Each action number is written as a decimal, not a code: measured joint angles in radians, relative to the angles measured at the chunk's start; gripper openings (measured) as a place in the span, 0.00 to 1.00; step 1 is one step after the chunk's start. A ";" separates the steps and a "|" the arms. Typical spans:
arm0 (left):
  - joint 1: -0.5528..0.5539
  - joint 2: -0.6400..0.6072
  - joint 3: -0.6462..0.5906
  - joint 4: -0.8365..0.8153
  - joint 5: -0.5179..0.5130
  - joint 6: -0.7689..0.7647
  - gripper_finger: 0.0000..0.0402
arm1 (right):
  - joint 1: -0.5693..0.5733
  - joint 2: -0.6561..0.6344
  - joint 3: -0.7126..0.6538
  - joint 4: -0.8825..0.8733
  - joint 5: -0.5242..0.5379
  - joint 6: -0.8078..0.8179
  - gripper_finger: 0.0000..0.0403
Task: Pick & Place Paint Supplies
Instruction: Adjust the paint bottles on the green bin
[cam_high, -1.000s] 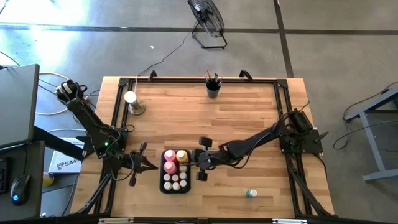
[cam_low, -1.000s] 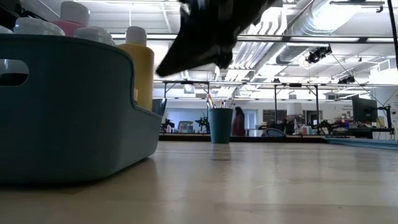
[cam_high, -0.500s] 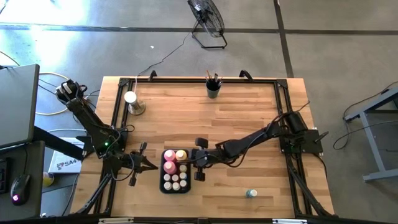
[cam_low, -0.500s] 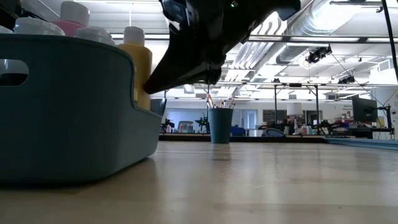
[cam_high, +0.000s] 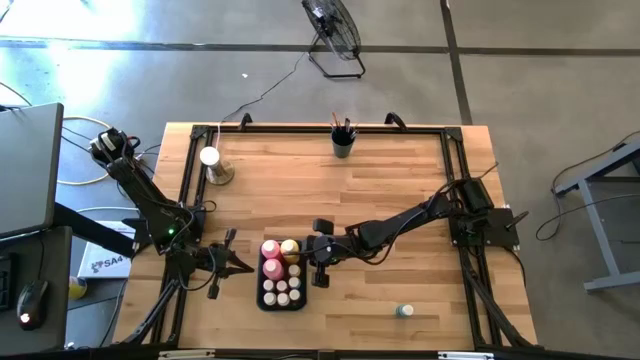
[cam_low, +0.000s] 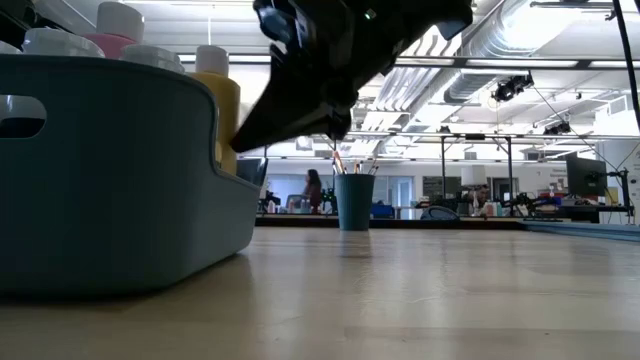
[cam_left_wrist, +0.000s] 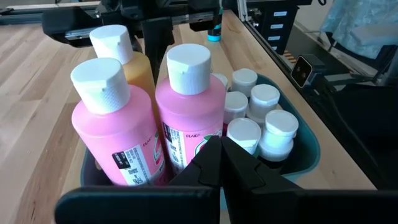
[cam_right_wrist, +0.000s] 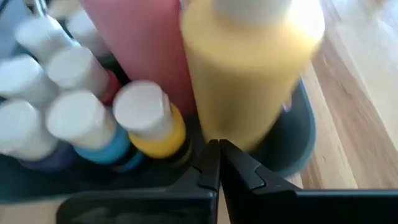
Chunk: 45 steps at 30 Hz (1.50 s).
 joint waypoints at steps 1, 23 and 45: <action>0.000 0.000 0.000 0.000 0.000 0.000 0.00 | 0.000 0.000 0.000 -0.015 0.000 0.006 0.00; 0.000 0.000 0.000 0.000 0.000 0.000 0.00 | 0.024 0.000 0.000 0.007 -0.147 0.076 0.00; 0.000 0.000 0.000 0.000 -0.001 0.000 0.00 | 0.028 0.036 0.000 0.105 -0.187 0.062 0.00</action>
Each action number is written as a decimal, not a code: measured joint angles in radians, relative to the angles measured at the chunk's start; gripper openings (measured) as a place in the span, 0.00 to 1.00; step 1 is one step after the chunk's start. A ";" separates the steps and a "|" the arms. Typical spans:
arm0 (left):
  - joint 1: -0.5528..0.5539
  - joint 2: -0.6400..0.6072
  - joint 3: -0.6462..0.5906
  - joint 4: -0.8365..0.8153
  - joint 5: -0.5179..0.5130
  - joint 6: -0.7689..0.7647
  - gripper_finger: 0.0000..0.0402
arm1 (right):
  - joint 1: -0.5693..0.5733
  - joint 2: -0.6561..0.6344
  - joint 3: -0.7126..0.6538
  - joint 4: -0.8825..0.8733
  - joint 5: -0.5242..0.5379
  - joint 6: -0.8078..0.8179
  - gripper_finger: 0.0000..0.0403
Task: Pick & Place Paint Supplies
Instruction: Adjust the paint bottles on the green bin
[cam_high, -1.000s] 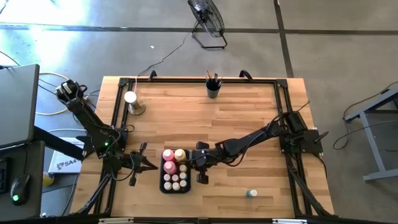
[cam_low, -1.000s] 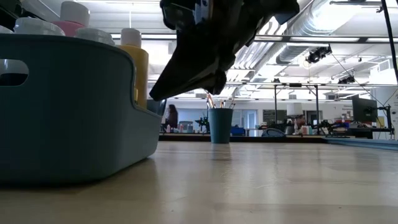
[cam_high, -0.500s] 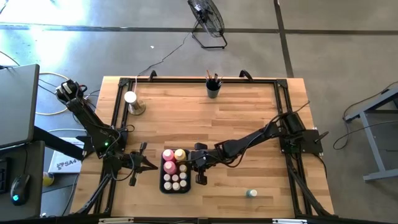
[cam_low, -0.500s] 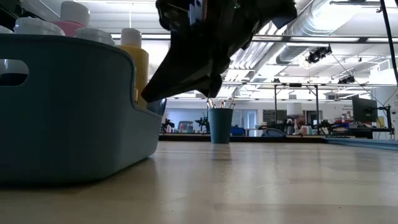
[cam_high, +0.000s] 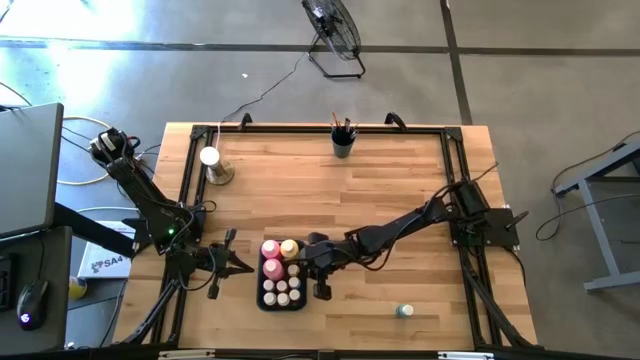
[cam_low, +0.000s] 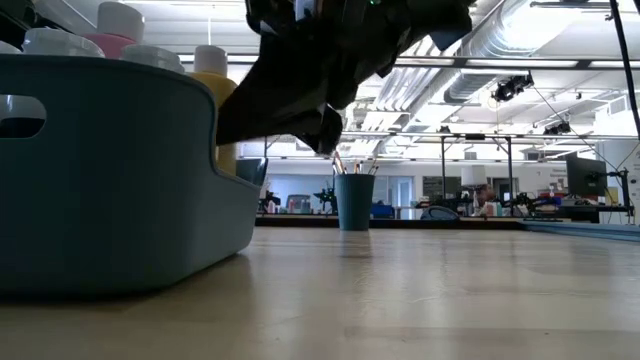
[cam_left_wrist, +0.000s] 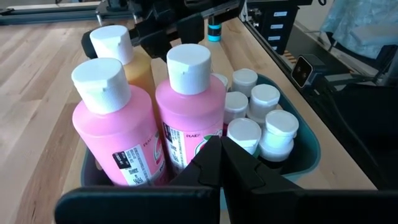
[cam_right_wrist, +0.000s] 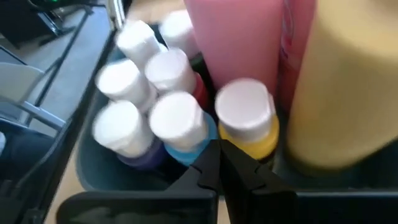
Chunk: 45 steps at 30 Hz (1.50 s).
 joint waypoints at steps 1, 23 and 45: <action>0.000 0.000 0.000 0.000 0.000 0.000 0.00 | 0.000 0.000 0.000 0.009 -0.002 -0.003 0.00; 0.000 0.000 0.000 -0.002 0.001 0.000 0.00 | -0.002 0.063 0.000 0.079 0.006 -0.021 0.00; 0.000 0.000 0.000 -0.002 0.001 0.000 0.00 | -0.009 0.056 0.000 0.049 0.055 -0.003 0.00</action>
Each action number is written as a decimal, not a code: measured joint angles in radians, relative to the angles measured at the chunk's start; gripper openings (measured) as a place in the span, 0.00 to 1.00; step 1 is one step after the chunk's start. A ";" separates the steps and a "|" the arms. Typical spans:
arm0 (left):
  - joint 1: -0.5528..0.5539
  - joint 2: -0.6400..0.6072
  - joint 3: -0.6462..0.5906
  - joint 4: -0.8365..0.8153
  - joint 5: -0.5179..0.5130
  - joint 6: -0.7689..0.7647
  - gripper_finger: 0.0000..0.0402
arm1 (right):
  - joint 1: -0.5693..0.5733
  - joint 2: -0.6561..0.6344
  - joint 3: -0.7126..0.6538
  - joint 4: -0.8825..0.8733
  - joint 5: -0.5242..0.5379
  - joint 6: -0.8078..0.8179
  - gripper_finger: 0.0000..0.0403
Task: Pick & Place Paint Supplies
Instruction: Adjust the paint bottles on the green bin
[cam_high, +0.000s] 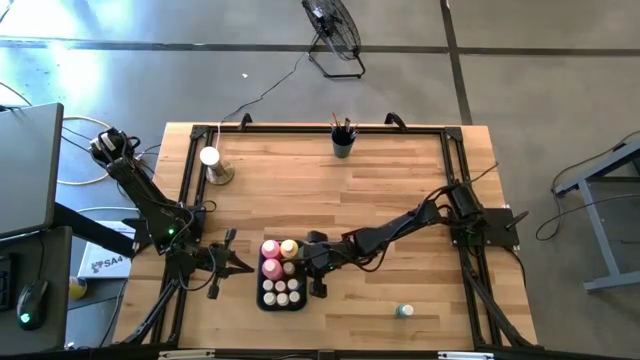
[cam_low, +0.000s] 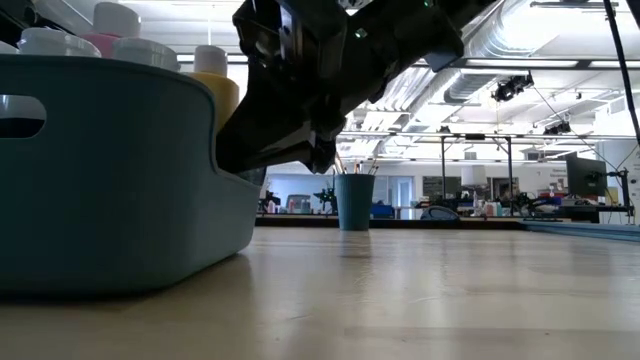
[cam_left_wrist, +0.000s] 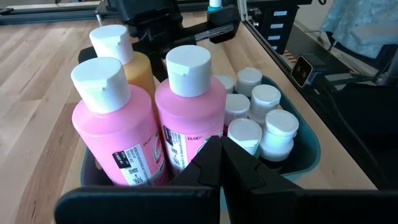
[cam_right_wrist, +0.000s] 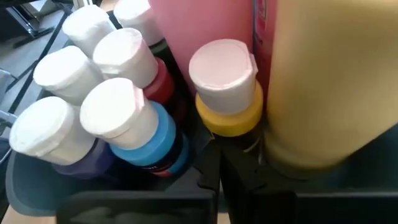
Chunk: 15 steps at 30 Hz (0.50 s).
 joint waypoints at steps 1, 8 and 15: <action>0.000 0.000 0.000 0.000 0.000 0.000 0.00 | 0.000 0.000 0.000 0.000 0.000 -0.001 0.00; 0.000 0.000 0.000 0.000 0.000 0.000 0.00 | 0.000 0.000 0.000 0.011 0.005 -0.002 0.00; 0.000 0.000 0.000 0.000 0.000 0.000 0.00 | 0.002 -0.008 0.000 -0.055 0.001 -0.002 0.00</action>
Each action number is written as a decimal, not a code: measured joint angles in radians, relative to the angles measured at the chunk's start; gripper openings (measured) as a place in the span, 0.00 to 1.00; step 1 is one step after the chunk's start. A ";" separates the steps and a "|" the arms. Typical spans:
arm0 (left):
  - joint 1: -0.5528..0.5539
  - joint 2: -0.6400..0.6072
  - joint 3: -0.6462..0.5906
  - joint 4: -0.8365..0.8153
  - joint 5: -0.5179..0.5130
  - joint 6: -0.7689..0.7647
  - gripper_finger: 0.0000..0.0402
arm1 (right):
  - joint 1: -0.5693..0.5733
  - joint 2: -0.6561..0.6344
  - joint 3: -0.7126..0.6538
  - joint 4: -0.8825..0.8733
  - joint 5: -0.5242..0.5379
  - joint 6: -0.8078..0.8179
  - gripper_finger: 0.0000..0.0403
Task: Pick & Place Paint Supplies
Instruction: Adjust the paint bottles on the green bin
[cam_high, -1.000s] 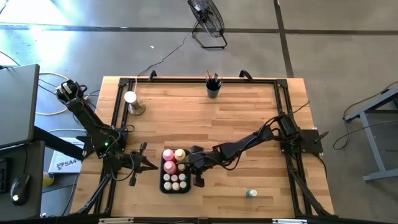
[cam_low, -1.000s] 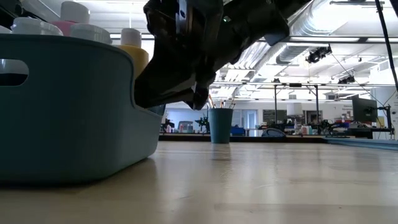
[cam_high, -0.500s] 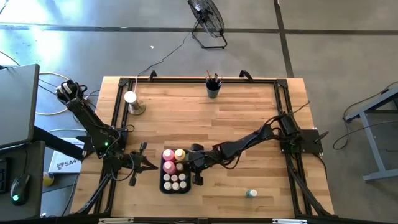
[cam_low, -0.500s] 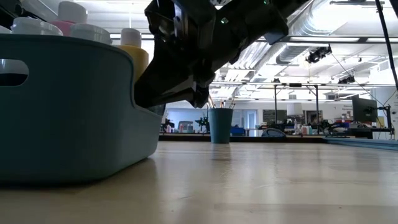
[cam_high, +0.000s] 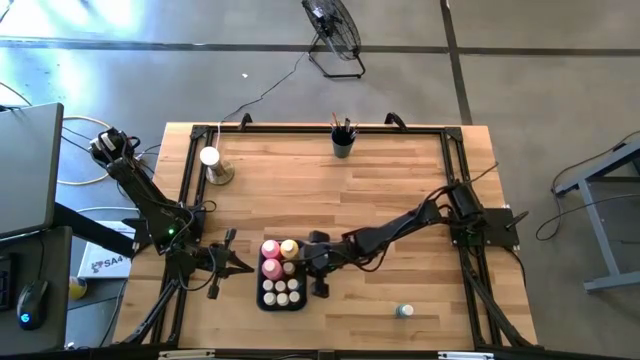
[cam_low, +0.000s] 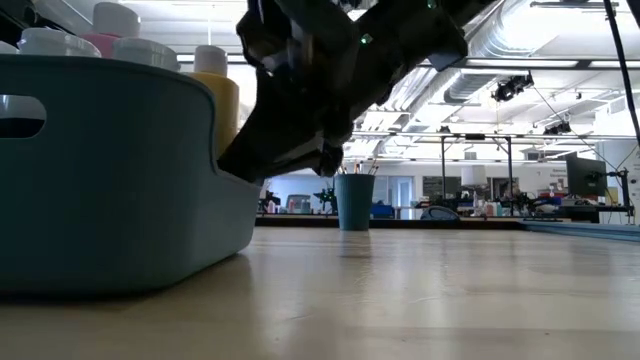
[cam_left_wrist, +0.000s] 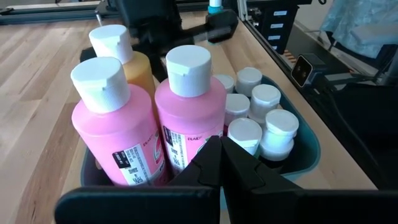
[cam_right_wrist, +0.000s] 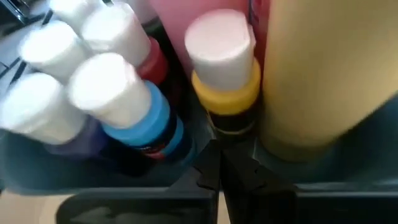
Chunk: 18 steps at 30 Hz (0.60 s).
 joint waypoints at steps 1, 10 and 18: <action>0.000 0.000 0.000 0.000 0.000 0.000 0.00 | 0.001 -0.010 0.000 -0.008 0.001 -0.001 0.00; 0.000 0.000 0.000 -0.006 0.003 0.000 0.00 | 0.009 -0.184 0.001 -0.200 0.055 -0.096 0.00; 0.000 0.000 0.000 -0.017 0.007 0.007 0.00 | 0.080 -0.306 0.000 -0.524 0.234 -0.041 0.00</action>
